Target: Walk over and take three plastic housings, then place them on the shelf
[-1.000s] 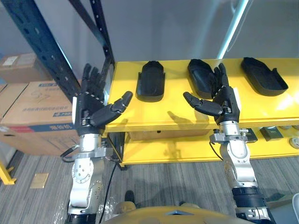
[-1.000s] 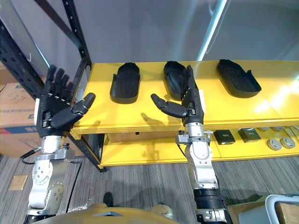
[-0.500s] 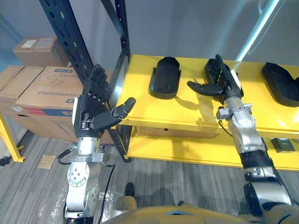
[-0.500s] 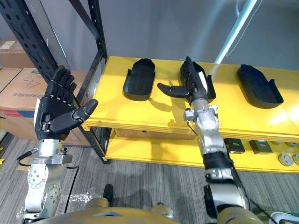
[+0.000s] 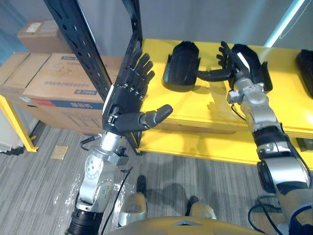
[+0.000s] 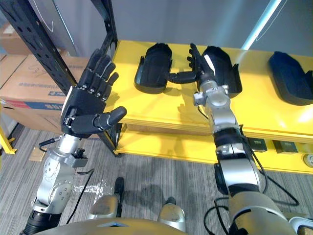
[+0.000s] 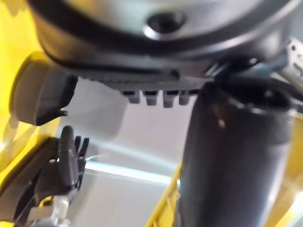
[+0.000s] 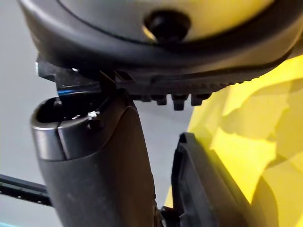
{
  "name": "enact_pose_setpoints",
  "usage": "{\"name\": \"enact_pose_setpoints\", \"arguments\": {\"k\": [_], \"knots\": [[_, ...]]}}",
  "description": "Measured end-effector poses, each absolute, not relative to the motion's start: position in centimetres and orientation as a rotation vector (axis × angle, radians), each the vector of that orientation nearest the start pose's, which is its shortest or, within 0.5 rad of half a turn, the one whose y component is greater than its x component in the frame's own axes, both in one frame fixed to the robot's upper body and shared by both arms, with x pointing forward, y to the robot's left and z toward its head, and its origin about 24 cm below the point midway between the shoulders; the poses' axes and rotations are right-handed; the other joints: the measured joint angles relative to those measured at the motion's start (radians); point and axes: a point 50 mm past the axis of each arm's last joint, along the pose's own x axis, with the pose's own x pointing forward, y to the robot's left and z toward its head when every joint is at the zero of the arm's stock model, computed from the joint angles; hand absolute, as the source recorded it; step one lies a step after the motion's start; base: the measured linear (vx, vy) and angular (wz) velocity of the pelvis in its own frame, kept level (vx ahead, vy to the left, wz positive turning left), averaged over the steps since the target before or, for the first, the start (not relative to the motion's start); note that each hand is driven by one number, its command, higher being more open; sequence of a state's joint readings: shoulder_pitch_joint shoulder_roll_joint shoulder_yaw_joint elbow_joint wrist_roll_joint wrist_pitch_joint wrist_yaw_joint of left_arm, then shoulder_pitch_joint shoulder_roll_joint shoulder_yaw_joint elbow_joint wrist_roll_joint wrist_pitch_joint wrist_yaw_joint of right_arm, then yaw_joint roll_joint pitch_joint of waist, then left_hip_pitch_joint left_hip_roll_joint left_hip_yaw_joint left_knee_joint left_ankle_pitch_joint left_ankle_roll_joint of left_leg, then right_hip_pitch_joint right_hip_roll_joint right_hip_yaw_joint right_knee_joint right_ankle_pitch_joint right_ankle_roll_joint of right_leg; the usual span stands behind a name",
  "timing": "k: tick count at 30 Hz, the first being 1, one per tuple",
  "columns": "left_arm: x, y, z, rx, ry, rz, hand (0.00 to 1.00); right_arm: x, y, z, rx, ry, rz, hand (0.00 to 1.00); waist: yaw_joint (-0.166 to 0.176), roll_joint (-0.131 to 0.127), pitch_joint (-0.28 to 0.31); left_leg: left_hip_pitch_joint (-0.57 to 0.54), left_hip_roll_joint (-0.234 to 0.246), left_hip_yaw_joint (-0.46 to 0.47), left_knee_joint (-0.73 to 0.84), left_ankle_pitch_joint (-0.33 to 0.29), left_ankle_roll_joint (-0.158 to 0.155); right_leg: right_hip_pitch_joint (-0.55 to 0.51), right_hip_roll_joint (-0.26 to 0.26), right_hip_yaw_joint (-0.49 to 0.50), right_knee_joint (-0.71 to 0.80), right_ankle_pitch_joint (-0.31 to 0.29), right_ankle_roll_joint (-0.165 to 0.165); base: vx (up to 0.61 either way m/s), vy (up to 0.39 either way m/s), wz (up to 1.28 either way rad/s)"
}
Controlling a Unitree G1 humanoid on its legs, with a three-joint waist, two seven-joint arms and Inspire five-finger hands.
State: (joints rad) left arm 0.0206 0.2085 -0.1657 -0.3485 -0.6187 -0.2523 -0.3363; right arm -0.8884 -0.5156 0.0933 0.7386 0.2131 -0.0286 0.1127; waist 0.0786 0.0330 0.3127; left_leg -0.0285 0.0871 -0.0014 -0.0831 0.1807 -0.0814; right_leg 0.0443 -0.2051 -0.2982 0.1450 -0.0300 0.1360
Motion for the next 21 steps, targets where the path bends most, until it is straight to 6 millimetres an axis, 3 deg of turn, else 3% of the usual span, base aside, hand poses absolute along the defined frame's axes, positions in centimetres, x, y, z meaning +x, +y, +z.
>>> {"name": "enact_pose_setpoints", "arguments": {"k": [3, 9, 13, 16, 21], "knots": [[23.4, 12.9, 14.4, -0.387, -0.581, -0.564, 1.00, 40.3, -21.6, 21.9, -0.315, -0.220, 0.052, 1.00, 0.002, 0.004, 0.055, -0.035, 0.001, -0.006, 0.024, 0.008, -0.004, -0.031, -0.001, 0.001, 0.025, -0.001, -0.002, -0.04, -0.031, 0.07], [24.2, 12.9, 14.8, -0.389, -0.586, -0.539, 1.00, 41.1, -20.4, 25.0, -0.344, -0.263, 0.064, 1.00, 0.008, 0.014, 0.124, -0.073, -0.001, -0.017, 0.053, 0.006, -0.002, -0.065, -0.006, 0.001, 0.060, -0.014, -0.008, -0.02, -0.036, 0.06], [24.5, 13.0, 15.2, -0.374, -0.594, -0.542, 1.00, 41.1, -21.4, 26.7, -0.326, -0.272, 0.030, 1.00, 0.015, 0.019, 0.139, -0.110, -0.003, -0.030, 0.080, 0.000, -0.004, -0.101, -0.012, -0.002, 0.105, -0.036, -0.012, -0.03, -0.039, 0.08], [24.8, 12.8, 15.2, -0.382, -0.598, -0.531, 1.00, 41.1, -22.6, 28.2, -0.331, -0.282, -0.025, 1.00, 0.025, 0.038, 0.155, -0.115, -0.005, -0.033, 0.083, 0.000, -0.004, -0.117, -0.019, -0.001, 0.135, -0.050, -0.014, -0.03, -0.030, 0.02], [25.0, 13.1, 14.7, -0.384, -0.581, -0.505, 1.00, 41.0, -22.8, 28.8, -0.336, -0.297, -0.055, 1.00, 0.025, 0.044, 0.157, -0.135, -0.004, -0.039, 0.097, -0.002, -0.006, -0.137, -0.020, -0.004, 0.158, -0.061, -0.018, -0.02, -0.024, 0.04]]}}
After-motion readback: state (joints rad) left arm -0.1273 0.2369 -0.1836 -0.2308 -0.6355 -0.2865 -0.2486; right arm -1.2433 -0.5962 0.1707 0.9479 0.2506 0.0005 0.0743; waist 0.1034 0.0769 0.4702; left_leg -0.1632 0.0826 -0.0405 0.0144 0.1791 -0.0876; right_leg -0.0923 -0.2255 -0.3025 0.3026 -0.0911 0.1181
